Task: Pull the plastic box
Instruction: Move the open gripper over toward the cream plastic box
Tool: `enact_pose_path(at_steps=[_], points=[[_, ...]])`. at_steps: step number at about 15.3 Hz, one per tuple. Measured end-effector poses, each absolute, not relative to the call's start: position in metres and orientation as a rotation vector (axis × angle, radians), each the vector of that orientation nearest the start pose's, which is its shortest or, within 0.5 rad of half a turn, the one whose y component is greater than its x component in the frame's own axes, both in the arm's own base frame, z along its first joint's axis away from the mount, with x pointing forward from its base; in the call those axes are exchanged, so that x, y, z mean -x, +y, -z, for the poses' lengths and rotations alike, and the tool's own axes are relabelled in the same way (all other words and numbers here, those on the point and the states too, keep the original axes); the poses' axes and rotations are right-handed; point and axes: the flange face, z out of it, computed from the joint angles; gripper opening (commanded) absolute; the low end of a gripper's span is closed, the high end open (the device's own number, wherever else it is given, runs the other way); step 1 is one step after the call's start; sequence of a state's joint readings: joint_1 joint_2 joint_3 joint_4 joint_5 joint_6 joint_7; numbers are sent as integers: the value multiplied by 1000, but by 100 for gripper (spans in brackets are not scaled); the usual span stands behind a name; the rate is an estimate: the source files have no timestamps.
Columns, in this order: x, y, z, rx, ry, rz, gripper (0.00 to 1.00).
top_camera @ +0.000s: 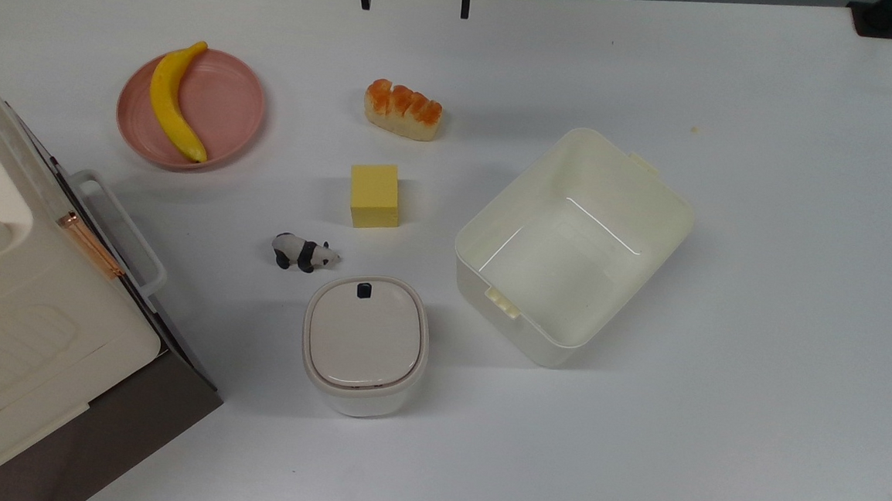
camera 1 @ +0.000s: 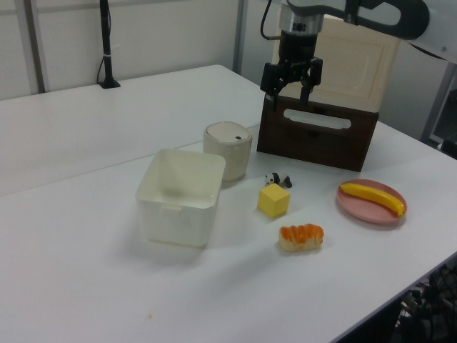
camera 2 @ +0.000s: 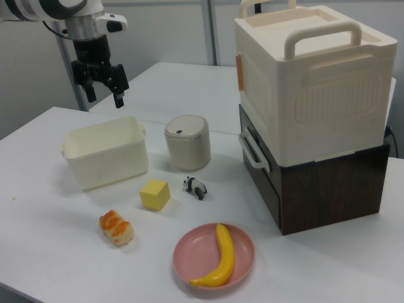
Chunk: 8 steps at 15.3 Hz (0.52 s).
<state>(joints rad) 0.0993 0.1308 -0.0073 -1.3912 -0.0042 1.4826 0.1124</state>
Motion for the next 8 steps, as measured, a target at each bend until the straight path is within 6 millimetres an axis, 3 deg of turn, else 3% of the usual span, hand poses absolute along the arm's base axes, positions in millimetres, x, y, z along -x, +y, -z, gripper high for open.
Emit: enact_pose_path(at_steps=[8], points=[[-594, 49, -605, 3165, 35, -115, 100]])
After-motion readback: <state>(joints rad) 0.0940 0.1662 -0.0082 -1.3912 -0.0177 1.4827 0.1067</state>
